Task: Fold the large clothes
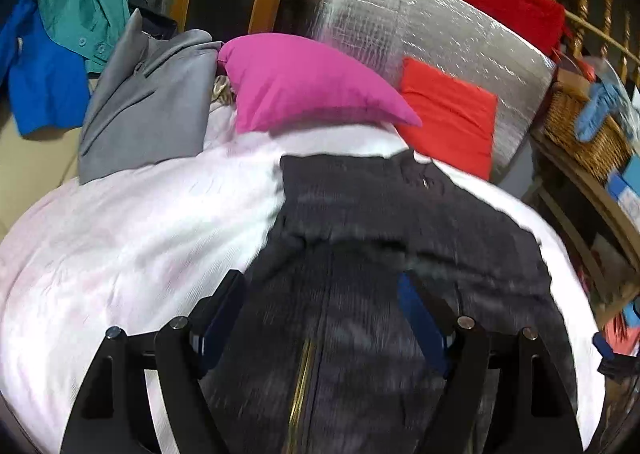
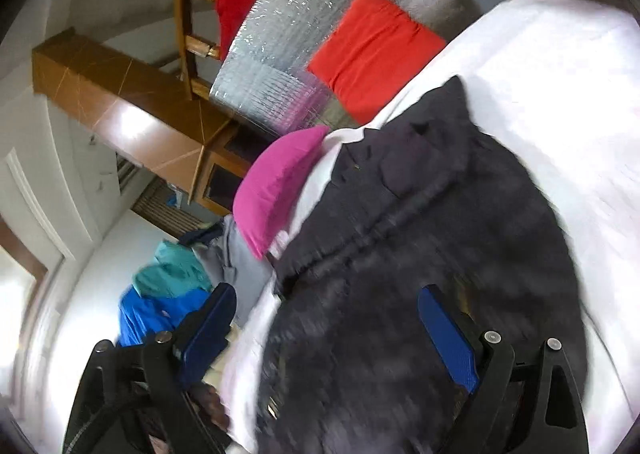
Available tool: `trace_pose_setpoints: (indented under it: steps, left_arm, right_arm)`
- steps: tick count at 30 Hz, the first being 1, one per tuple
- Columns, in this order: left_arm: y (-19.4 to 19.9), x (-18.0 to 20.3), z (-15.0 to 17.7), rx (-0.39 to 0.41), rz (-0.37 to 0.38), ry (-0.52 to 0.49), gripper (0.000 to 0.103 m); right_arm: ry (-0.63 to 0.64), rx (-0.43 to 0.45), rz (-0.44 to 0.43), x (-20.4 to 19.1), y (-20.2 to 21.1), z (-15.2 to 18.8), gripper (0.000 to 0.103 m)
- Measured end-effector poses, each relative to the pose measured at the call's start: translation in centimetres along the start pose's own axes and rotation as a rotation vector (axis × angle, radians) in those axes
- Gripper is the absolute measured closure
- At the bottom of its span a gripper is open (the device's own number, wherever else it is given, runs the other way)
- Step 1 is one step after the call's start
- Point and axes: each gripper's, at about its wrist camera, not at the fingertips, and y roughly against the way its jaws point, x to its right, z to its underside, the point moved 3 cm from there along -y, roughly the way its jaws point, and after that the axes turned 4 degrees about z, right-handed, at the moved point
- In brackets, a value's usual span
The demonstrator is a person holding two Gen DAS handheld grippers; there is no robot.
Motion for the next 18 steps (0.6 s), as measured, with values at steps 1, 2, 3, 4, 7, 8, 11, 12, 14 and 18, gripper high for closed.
trace_pose_setpoints:
  steps: [1,2,3,4,7,8,11,12,14,18]
  left_arm:
    - [-0.9,0.0,-0.7,-0.002,0.000,0.011,0.024]
    - [-2.0,-0.2,-1.4,-0.007,0.000,0.028,0.024]
    - [-2.9,-0.3,-1.9,-0.011,0.007,0.051,0.024]
    - [-3.6,-0.5,-2.3,-0.014,0.018,0.073,0.024]
    - [-6.0,-1.0,-3.1,-0.041,0.048,0.127,0.024]
    - [-6.8,-1.3,-3.3,-0.052,0.054,0.140,0.024]
    - [-7.9,-2.8,-3.5,-0.059,0.052,0.190,0.024]
    - [-8.0,-3.8,-3.6,-0.048,0.053,0.227,0.024]
    - [-8.3,-5.3,-3.5,-0.039,0.037,0.278,0.024]
    - [-9.1,-6.8,-3.5,-0.059,0.003,0.298,0.024]
  right_arm:
    - [-0.026,-0.005,-0.001,0.1,-1.4,-1.0,0.009]
    - [-0.064,-0.013,-0.003,0.4,-3.0,-2.0,0.009]
    - [-0.104,-0.027,-0.011,0.7,-4.8,-2.9,0.009]
    - [-0.140,-0.036,-0.014,1.2,-6.4,-3.6,0.009]
    - [-0.238,-0.058,0.004,2.8,-10.4,-4.7,0.009]
    - [-0.263,-0.064,0.017,3.5,-11.4,-4.9,0.009]
    - [-0.290,-0.073,0.069,4.7,-13.9,-5.5,0.009]
    - [-0.296,-0.070,0.087,5.1,-14.5,-5.7,0.009]
    - [-0.311,-0.073,0.113,5.8,-15.4,-6.0,0.009]
    - [-0.263,-0.089,0.206,5.8,-16.4,-6.9,0.043]
